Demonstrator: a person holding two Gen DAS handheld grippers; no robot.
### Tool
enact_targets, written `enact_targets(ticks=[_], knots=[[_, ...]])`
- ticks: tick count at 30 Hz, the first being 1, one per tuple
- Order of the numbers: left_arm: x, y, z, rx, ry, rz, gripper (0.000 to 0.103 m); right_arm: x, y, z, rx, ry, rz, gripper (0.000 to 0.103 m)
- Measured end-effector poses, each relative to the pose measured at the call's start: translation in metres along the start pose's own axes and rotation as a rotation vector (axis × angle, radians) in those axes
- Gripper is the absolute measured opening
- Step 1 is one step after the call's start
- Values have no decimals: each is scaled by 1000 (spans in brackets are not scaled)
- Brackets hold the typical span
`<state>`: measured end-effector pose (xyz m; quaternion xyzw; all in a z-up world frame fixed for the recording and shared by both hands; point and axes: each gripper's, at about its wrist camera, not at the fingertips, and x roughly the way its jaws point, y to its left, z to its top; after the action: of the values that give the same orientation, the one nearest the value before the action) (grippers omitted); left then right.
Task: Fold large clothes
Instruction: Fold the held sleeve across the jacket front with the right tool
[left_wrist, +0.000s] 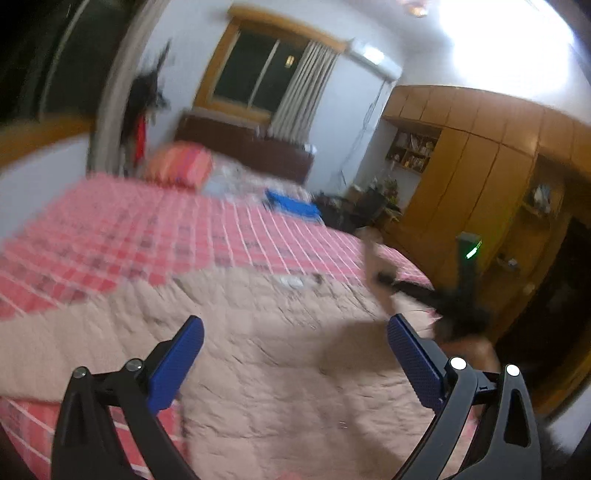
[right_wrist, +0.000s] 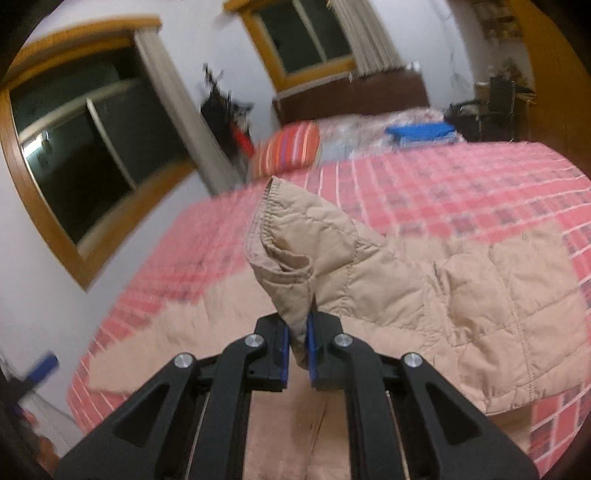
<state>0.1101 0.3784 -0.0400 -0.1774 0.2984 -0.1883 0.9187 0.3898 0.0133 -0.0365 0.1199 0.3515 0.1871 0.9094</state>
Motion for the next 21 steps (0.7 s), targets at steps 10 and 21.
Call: enact_targets(ticks=[10,21], knots=[[117,34,-3,-217,251,-48,100,86,15,-64,-97,237,-23,17],[227,39,-22,-259,449,-34,100,4,-14,-86,-48,156,104,70]])
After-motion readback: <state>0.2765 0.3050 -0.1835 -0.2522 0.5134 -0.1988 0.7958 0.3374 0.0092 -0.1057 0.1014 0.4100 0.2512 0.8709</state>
